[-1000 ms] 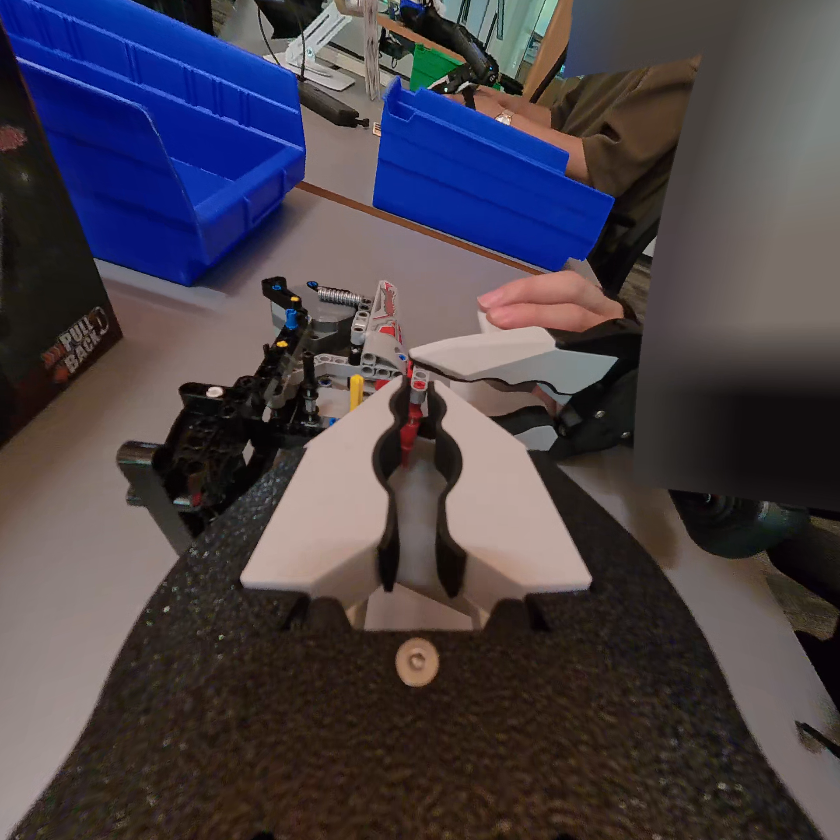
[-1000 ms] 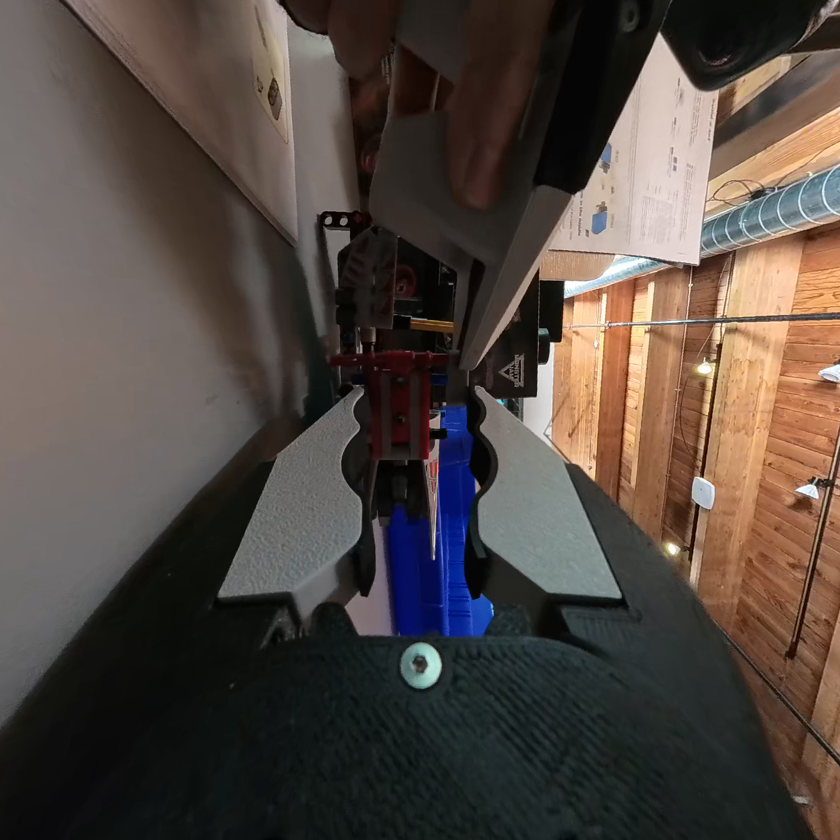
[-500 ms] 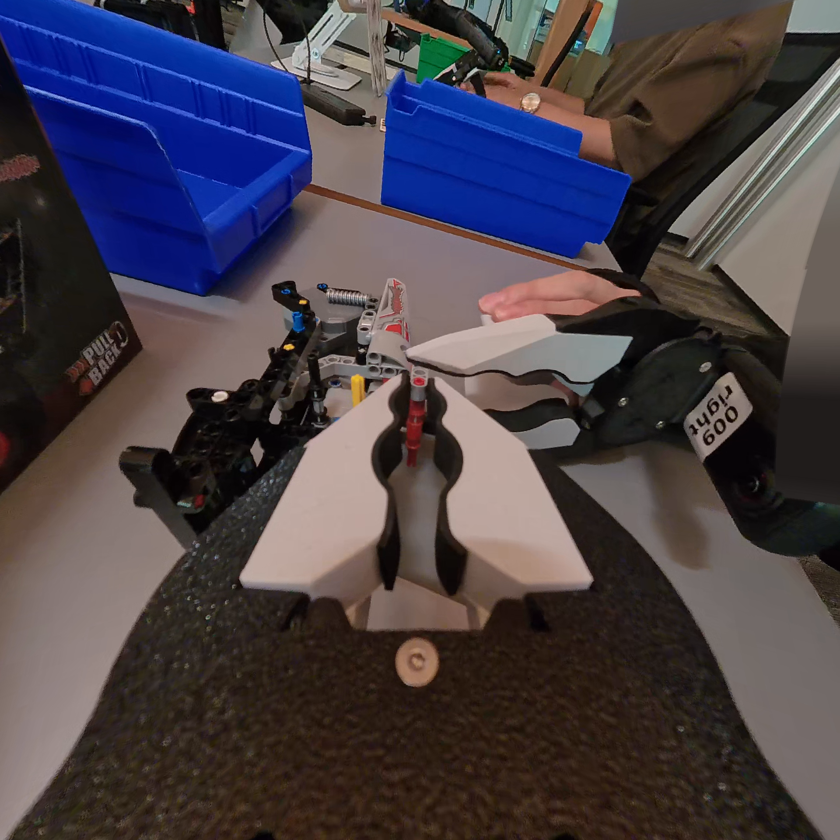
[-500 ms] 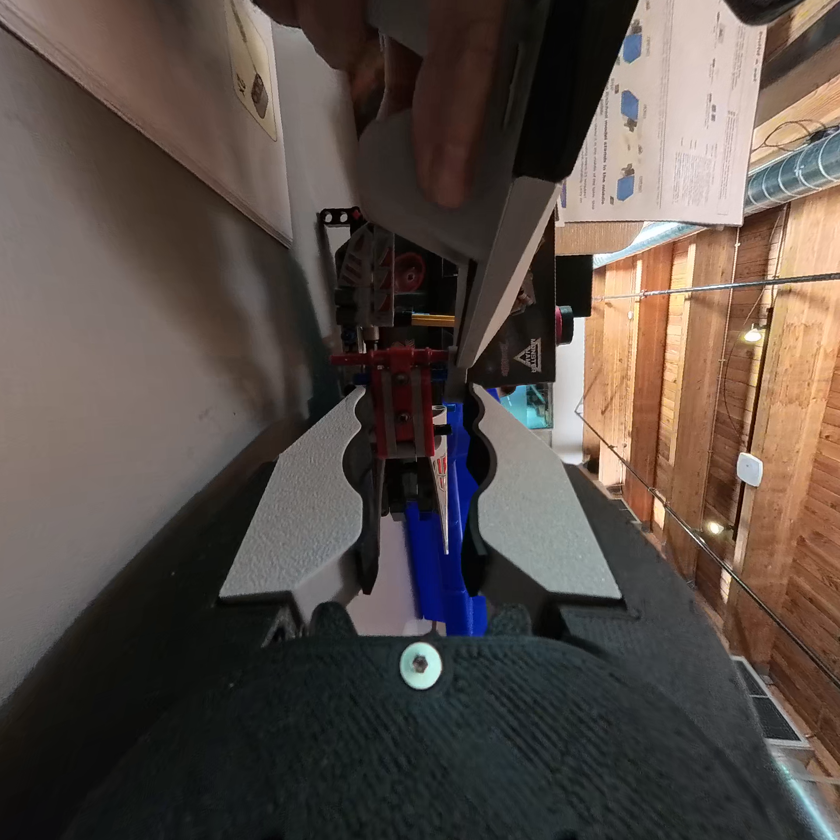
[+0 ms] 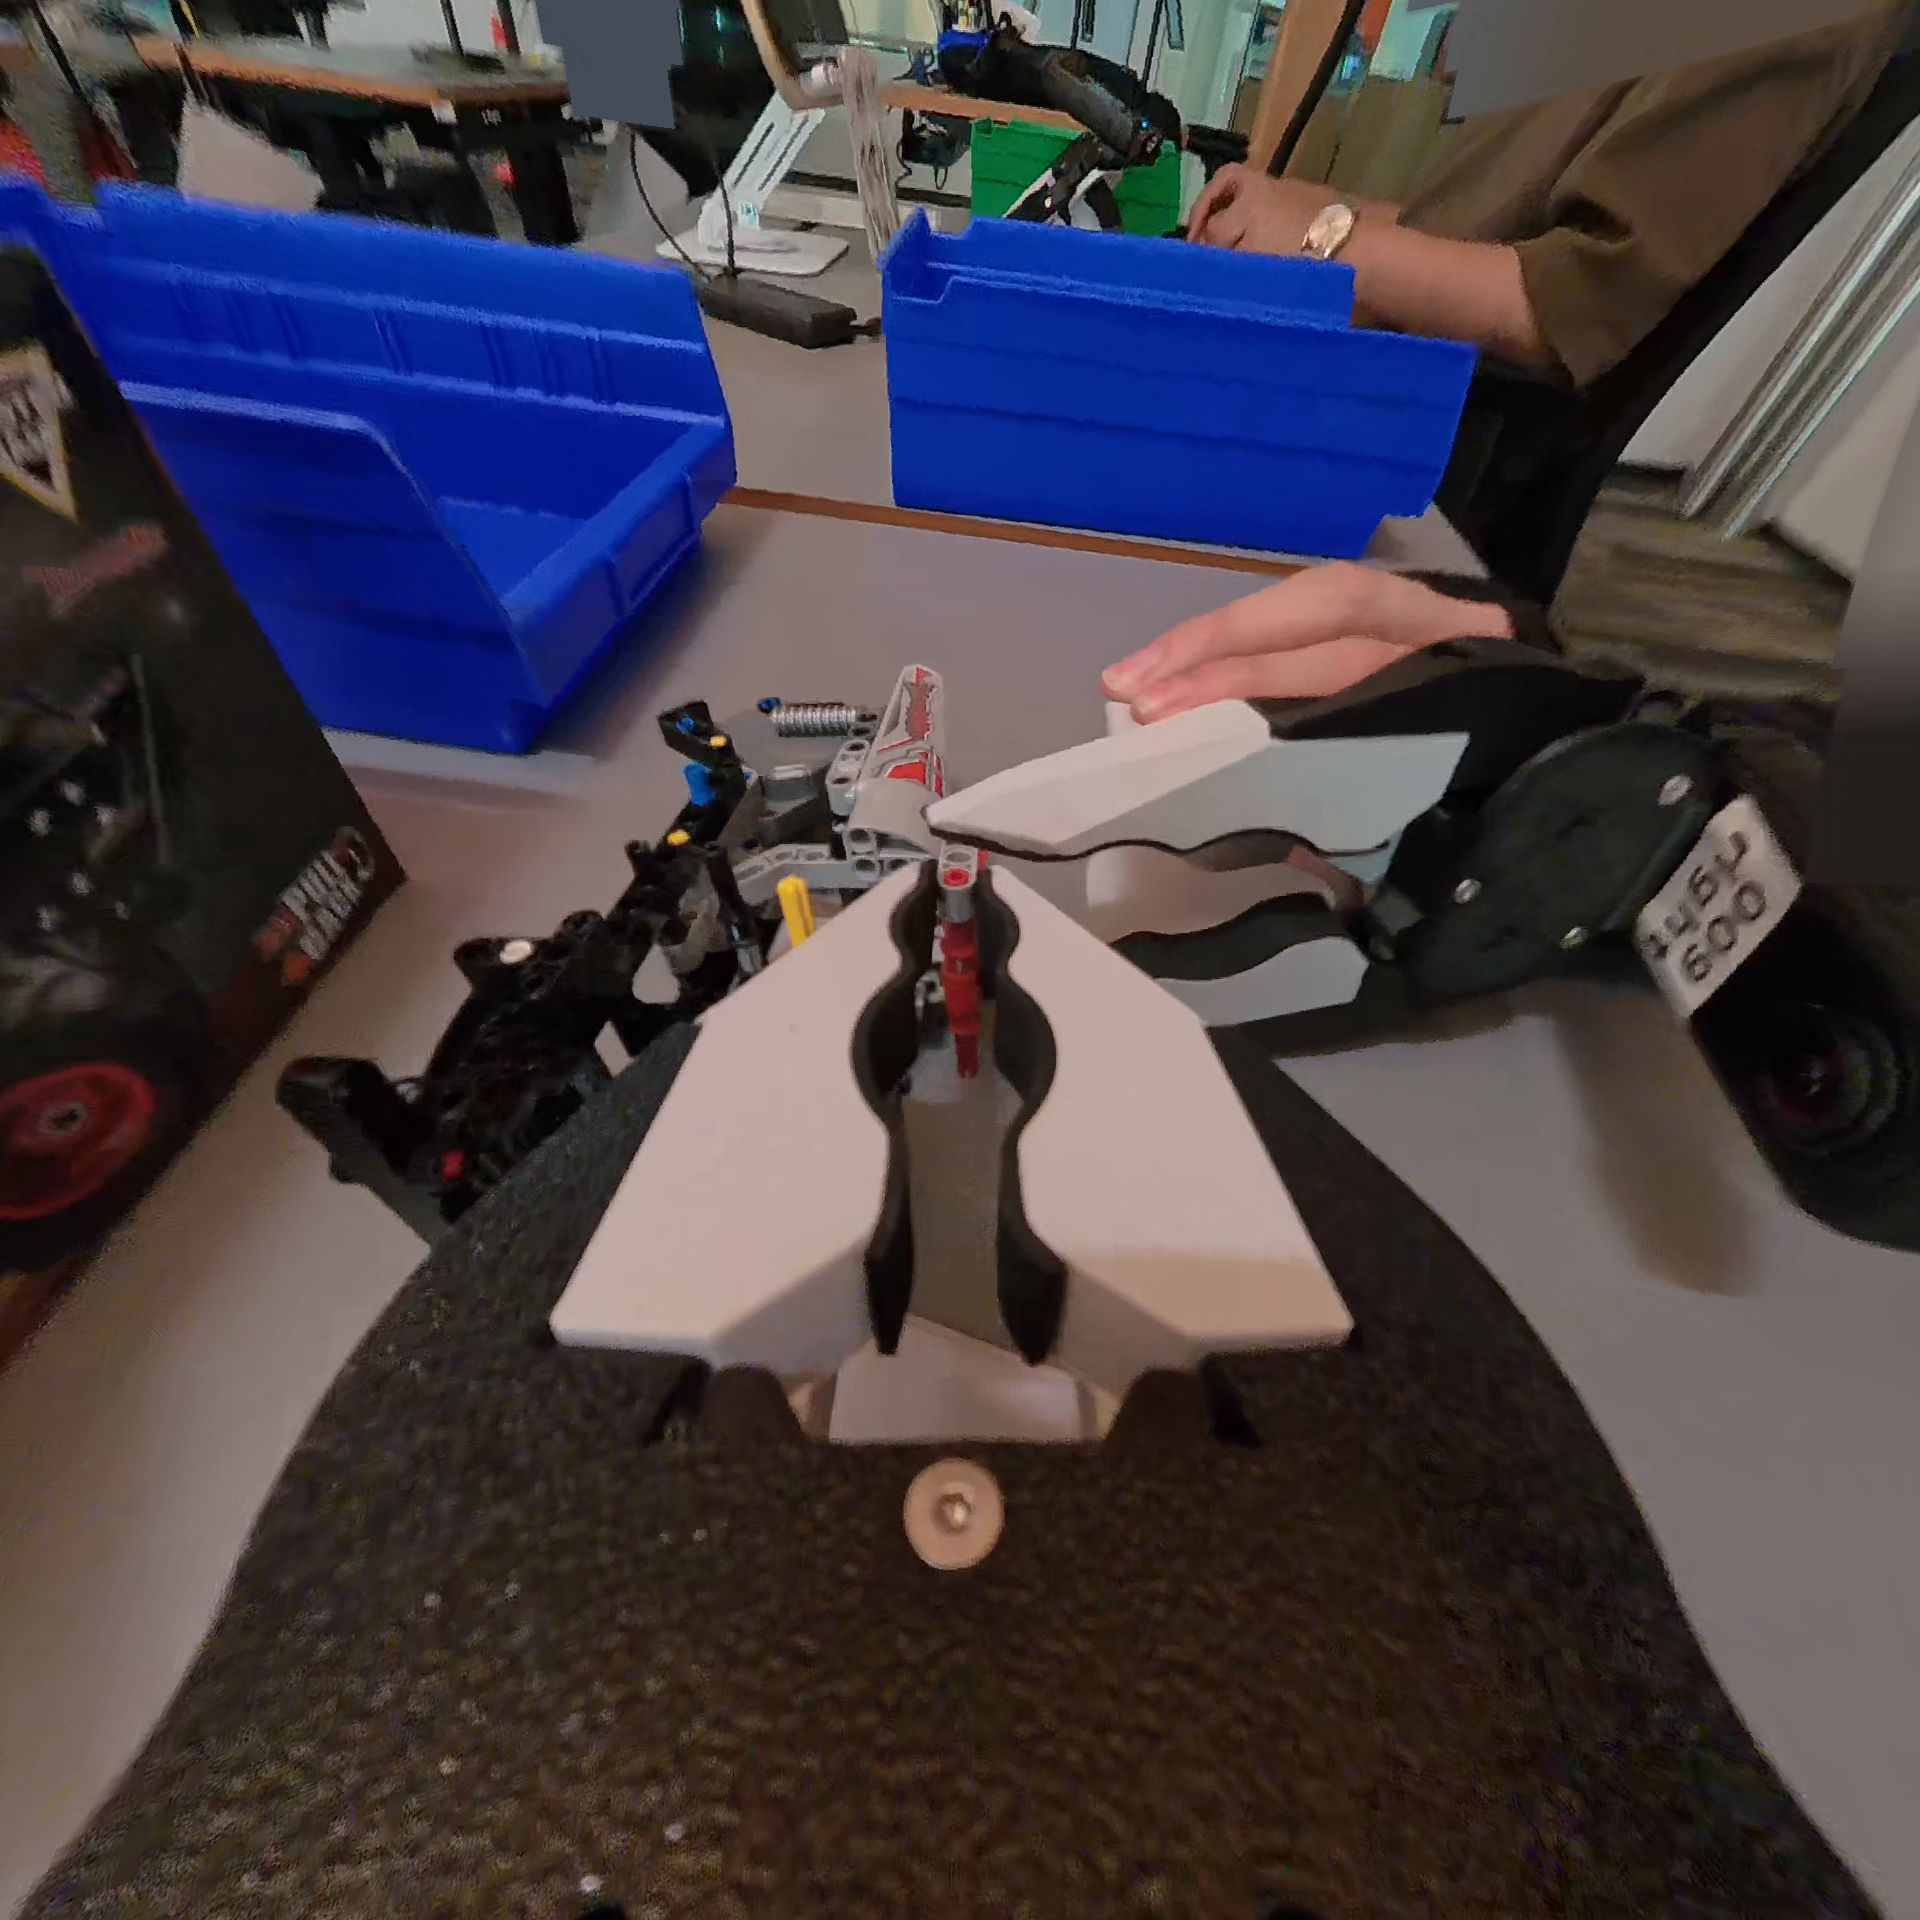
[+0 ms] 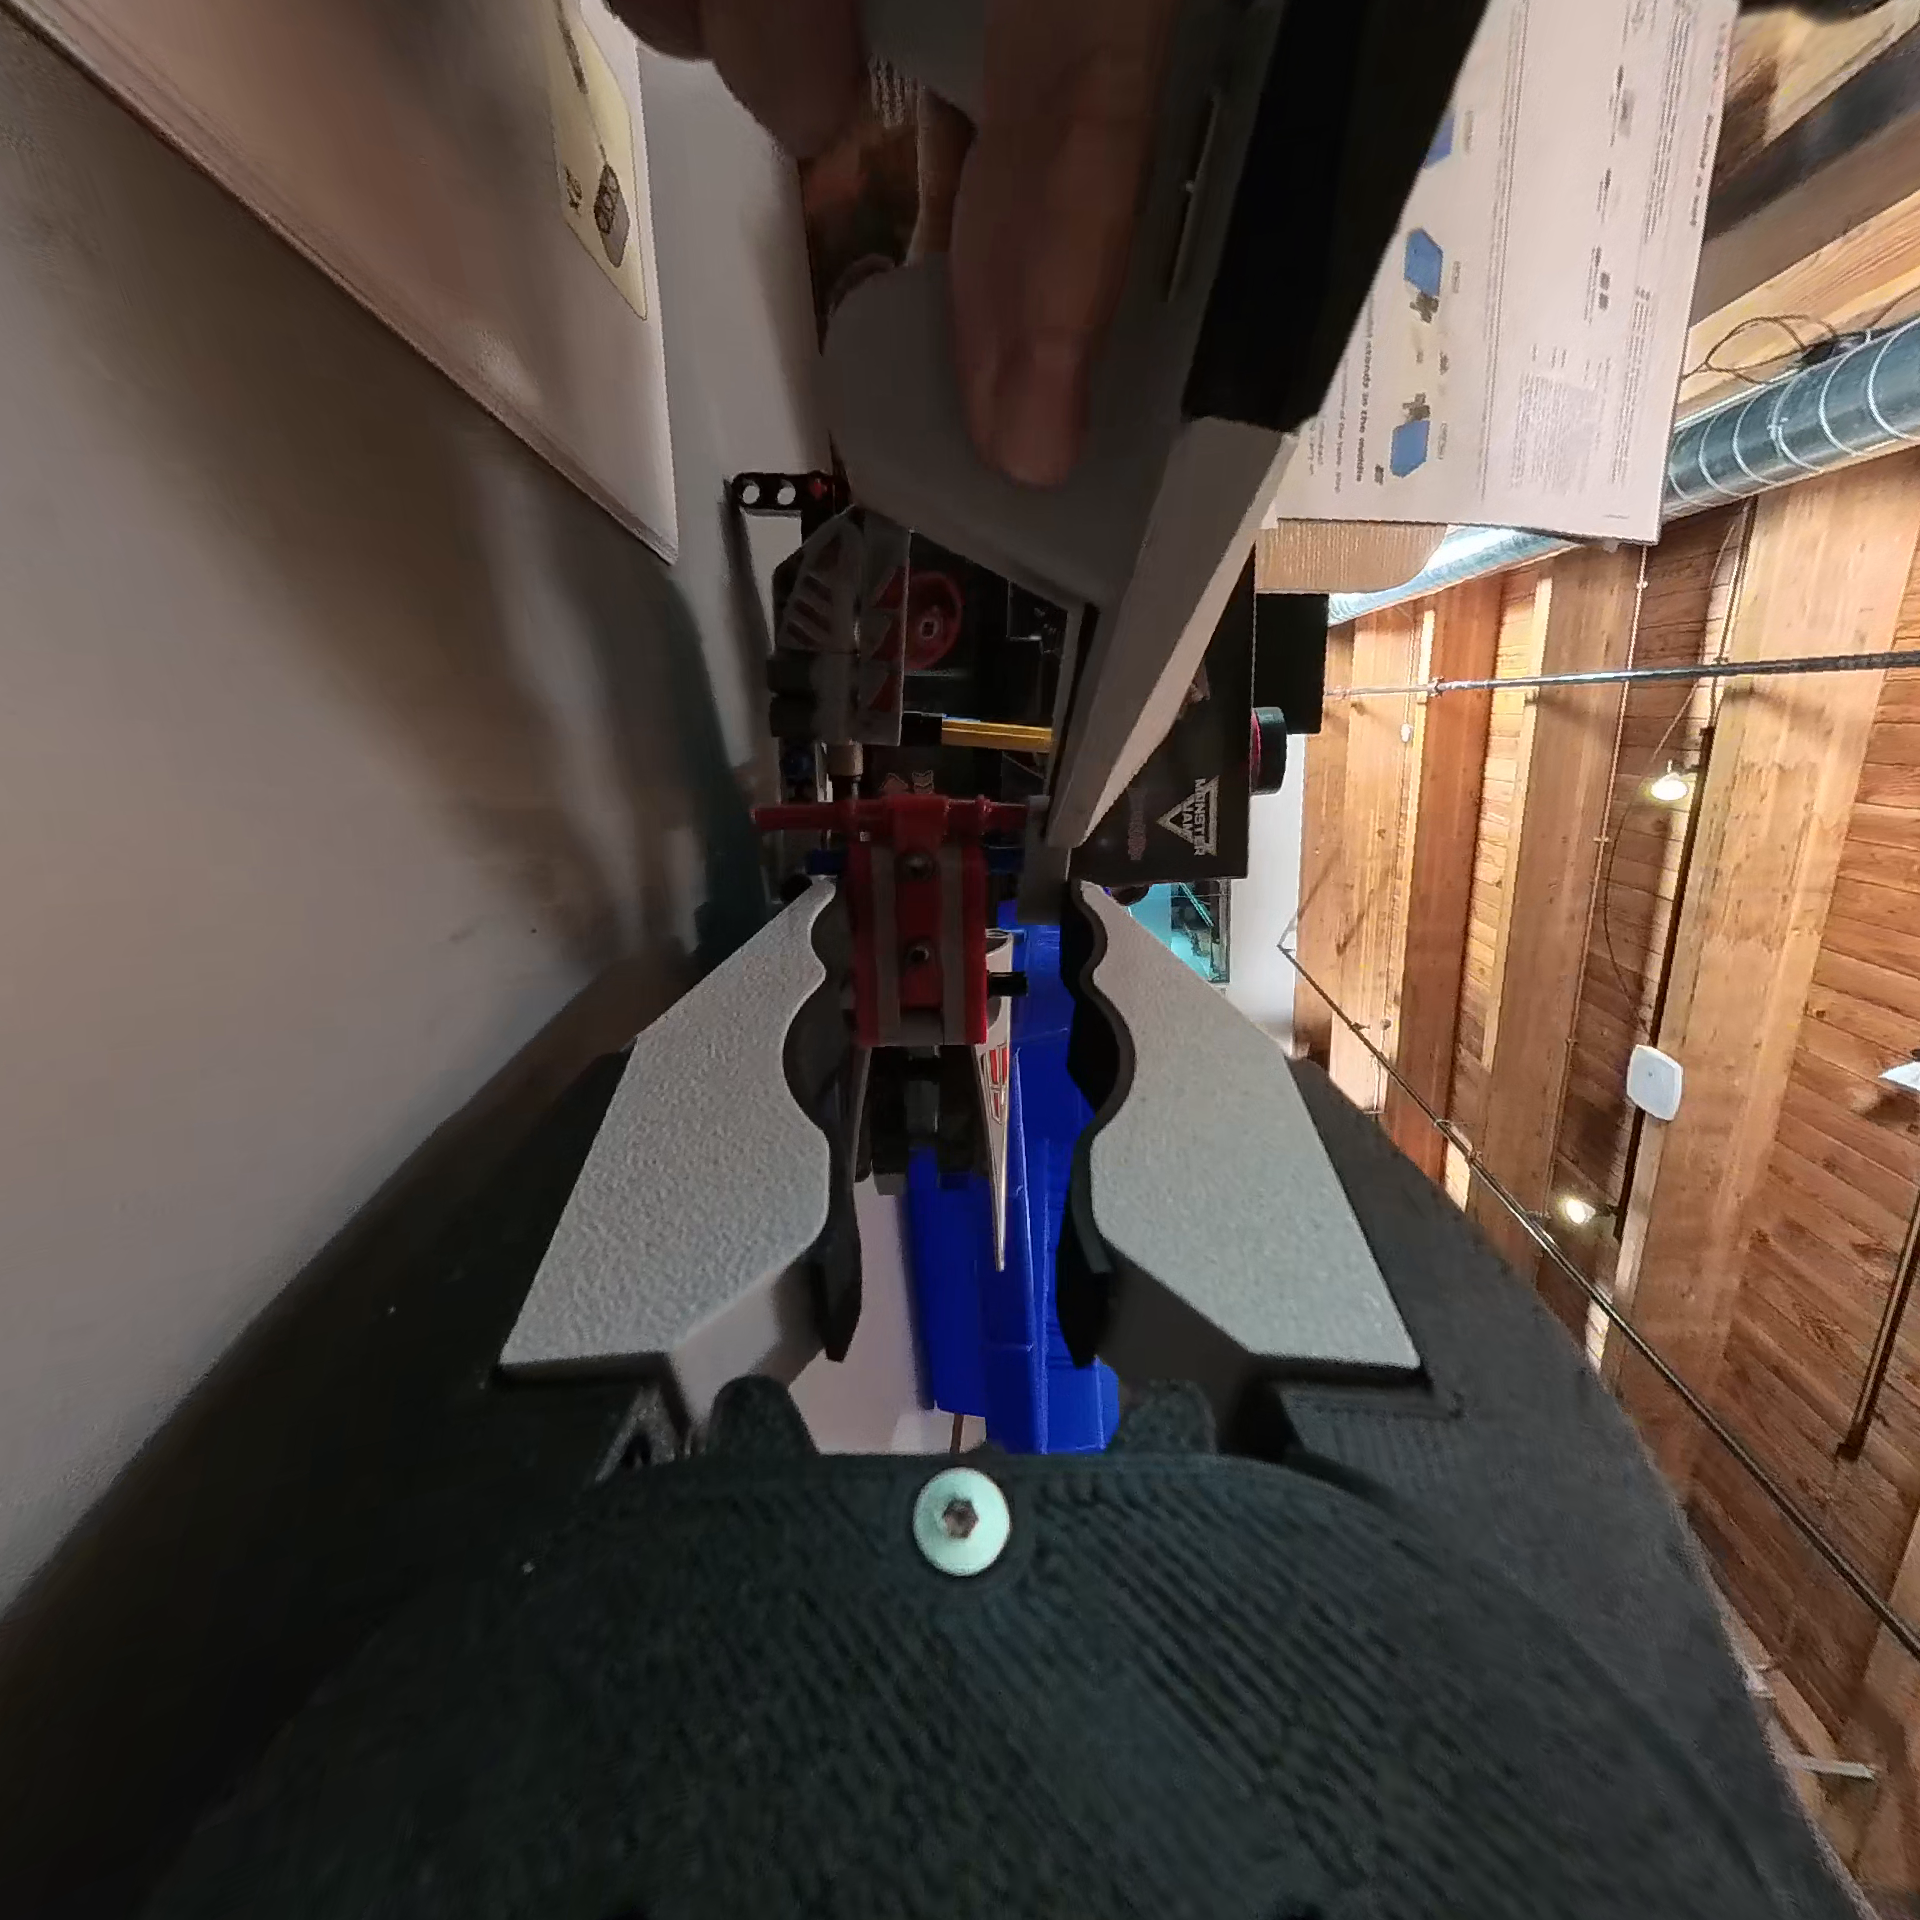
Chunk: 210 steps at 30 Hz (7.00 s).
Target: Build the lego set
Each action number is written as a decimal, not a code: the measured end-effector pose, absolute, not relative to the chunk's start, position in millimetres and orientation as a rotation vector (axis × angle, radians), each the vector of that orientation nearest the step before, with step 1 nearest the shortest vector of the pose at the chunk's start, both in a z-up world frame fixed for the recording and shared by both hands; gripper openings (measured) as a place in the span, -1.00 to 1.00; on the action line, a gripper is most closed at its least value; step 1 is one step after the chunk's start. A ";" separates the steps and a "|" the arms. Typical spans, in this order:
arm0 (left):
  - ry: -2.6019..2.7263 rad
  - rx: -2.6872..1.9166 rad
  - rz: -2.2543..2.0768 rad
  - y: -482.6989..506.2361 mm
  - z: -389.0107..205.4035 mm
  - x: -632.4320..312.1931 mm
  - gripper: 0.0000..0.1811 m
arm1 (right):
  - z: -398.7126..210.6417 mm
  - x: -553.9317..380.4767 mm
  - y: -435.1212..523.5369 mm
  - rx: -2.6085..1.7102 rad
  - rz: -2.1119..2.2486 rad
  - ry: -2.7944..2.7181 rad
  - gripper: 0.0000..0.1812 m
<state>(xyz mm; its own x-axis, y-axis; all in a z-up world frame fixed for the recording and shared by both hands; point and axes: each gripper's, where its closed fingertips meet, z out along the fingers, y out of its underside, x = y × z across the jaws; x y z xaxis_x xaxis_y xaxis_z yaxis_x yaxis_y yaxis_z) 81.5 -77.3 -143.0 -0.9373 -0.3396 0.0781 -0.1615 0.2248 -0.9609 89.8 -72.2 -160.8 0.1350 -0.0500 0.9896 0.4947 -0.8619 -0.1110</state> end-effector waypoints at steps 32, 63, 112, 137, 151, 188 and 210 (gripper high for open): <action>2.465 -0.600 -1.852 -77.3 -151.1 77.2 -0.95 | -163.5 92.7 -71.0 -2.037 -1.765 -0.414 -0.56; 2.363 -0.451 -1.732 -77.4 -144.9 80.3 -0.96 | -160.7 93.8 -73.7 -2.069 -1.749 -0.364 -0.56; 2.143 -2.186 -2.397 -79.4 -157.6 82.1 -0.38 | -156.8 104.0 -86.2 -2.074 -1.957 -0.384 -0.56; 2.042 -2.287 -2.433 -79.1 -162.5 83.8 -0.58 | -159.9 102.7 -81.0 -2.092 -1.933 -0.409 -0.56; 2.053 -2.264 -2.434 -79.1 -160.1 82.0 -0.46 | -154.9 100.7 -79.2 -2.062 -1.946 -0.405 -0.56; 1.979 -2.315 -2.503 -78.6 -160.1 83.8 -0.58 | -159.2 97.3 -80.4 -2.085 -1.930 -0.400 -0.56; 1.982 -2.296 -2.490 -78.6 -159.8 81.4 -0.46 | -155.9 85.2 -77.7 -2.031 -1.998 -0.407 -0.56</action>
<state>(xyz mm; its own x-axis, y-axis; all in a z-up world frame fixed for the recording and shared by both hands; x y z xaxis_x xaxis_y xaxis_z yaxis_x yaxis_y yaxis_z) 81.4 -78.6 -159.8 -0.1241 -0.0578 0.9906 -0.9524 -0.2730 -0.1353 85.2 -77.7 -155.9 0.0133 0.0151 0.9998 0.3773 -0.9260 0.0090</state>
